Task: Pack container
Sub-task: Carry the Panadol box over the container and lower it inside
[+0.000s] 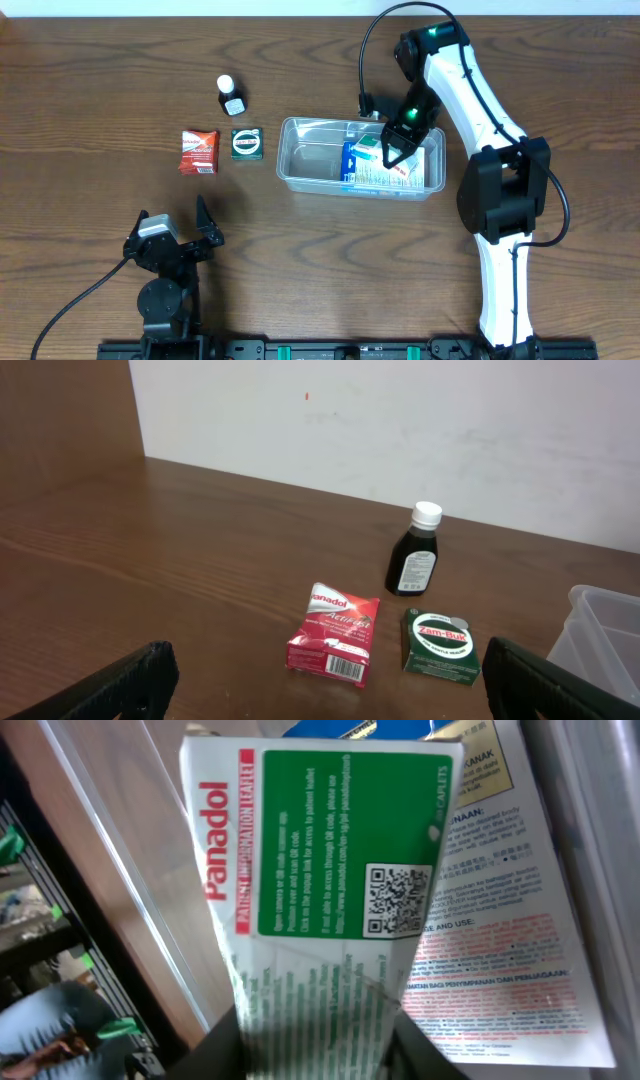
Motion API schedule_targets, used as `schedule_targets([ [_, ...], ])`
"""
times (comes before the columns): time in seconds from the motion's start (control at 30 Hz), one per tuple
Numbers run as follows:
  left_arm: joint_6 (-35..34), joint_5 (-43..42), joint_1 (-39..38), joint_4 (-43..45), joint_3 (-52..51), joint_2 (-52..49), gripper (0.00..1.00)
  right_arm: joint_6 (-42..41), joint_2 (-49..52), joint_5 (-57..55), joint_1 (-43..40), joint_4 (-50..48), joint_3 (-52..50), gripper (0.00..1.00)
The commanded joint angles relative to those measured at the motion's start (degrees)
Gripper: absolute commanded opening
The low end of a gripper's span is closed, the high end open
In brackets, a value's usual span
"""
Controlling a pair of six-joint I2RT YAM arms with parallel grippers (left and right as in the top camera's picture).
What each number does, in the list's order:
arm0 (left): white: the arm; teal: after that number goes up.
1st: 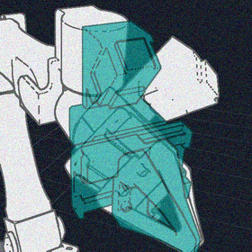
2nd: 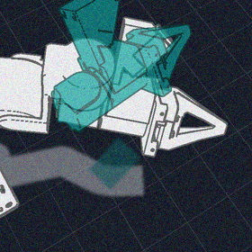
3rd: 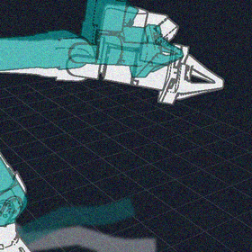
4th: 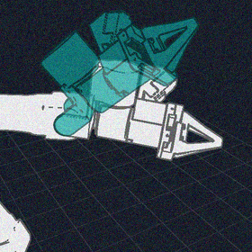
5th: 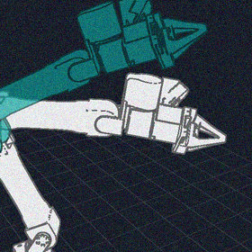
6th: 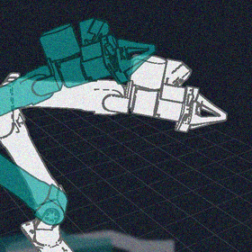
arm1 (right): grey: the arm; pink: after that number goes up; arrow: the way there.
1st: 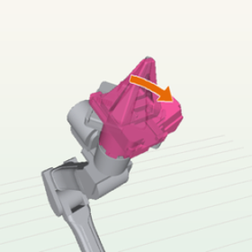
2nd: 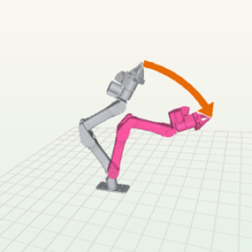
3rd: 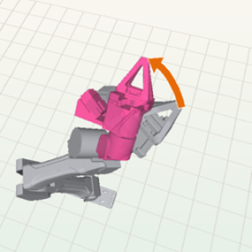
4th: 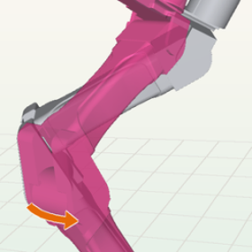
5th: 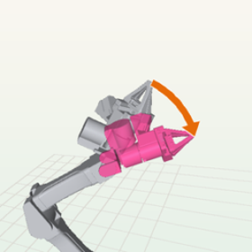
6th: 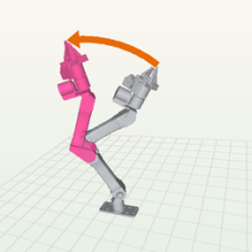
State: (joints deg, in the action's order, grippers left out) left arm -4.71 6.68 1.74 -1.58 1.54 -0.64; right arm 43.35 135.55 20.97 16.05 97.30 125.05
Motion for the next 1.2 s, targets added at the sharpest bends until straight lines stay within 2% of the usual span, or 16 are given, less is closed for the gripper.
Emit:
schedule_targets([
  [0.0, -0.3, 1.3, 0.2, -2.0, -1.3, 0.0, 0.98, 2.6, -0.2, -0.9, 0.4, 0.0, 0.2, 0.43],
  [0.3, -0.3, 1.3, 0.2, -2.0, -1.3, 0.0, 0.98, 2.6, -1.9, -2.0, 0.4, 0.0, 3.5, 0.75],
  [0.5, -0.3, 1.3, 0.2, -2.0, -1.3, 0.0, 0.98, 1.4, -6.1, -2.5, 0.4, 0.0, 5.9, 0.80],
  [0.6, -0.3, 1.3, 0.2, -2.0, -1.3, 0.0, 0.98, -3.2, -8.2, 0.0, 0.5, -0.3, 6.1, 0.71],
  [0.63, -0.3, 1.3, 0.2, -2.0, -1.3, 0.0, 0.98, -6.0, -8.9, 1.6, 0.5, -0.4, 6.1, 0.64],
  [0.73, -0.3, 1.3, 0.2, -2.0, -1.3, 0.0, 0.98, -16.2, -10.2, 5.4, 0.9, -0.6, 6.1, 0.35],
  [0.8, -0.3, 1.3, 0.2, -2.0, -1.3, 0.0, 0.98, -22.1, -10.6, 6.2, 1.4, -0.3, 6.1, 0.30],
  [0.97, -0.3, 1.3, 0.2, -2.0, -1.3, 0.0, 0.98, -28.2, -10.6, 0.4, 3.8, 0.0, 6.1, 0.19],
  [1.03, -0.3, 1.3, 0.2, -2.0, -1.3, 0.0, 0.98, -30.6, -10.6, -3.1, 5.0, 0.0, 6.1, 0.07],
  [1.1, -0.3, 1.3, 0.2, -2.0, -1.3, 0.0, 0.98, -32.4, -10.6, -5.9, 6.1, 0.0, 6.1, 0.01],
  [1.17, -0.3, 1.3, 0.2, -2.0, -1.3, 0.0, 0.98, -36.2, -11.0, -10.4, 7.3, 0.0, 6.1, 0.01],
])
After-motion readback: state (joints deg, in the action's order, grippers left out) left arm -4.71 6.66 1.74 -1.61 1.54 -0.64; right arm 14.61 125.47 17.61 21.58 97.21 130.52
